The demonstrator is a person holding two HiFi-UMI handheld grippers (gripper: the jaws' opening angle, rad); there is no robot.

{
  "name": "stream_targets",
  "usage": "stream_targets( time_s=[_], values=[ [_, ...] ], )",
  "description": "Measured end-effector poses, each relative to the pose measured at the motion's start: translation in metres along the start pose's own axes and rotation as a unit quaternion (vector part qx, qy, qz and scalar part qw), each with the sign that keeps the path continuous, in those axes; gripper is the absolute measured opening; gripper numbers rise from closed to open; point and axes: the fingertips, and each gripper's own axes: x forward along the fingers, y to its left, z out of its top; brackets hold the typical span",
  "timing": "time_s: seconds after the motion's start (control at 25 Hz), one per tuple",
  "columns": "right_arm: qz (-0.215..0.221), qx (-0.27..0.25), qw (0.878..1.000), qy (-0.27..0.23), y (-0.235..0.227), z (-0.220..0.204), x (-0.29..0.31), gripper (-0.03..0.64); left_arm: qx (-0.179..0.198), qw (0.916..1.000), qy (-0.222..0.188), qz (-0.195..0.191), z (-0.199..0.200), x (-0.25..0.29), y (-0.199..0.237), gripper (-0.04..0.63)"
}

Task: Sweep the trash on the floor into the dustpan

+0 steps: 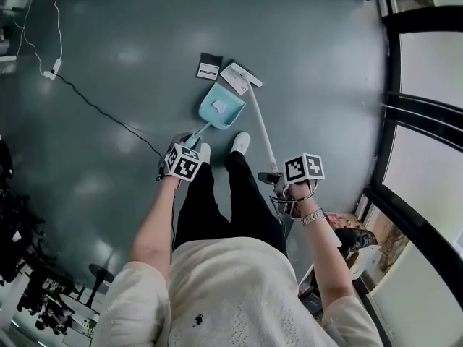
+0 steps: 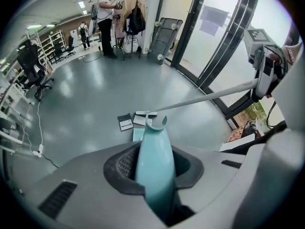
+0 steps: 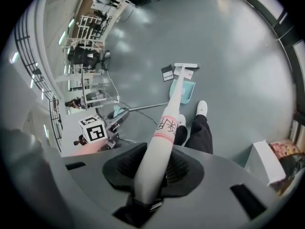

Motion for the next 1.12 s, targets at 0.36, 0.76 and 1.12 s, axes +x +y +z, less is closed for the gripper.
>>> stream_targets(
  time_s=[0.36,0.76,1.12],
  values=[
    [-0.012,-0.032,0.996,0.082,0.01,-0.076,0.04,0.107,0.01,0.9999,-0.008,-0.002,-0.007,-0.002,0.008,0.097],
    [-0.026,-0.047,0.991,0.121,0.017,-0.144,0.052,0.107,0.014,0.9997,-0.018,-0.001,-0.016,-0.003,0.006,0.097],
    [-0.006,-0.03,0.995,0.092,0.033,-0.16,0.02,0.107,-0.025,0.9995,-0.021,-0.003,-0.036,-0.014,0.005,0.097]
  ],
)
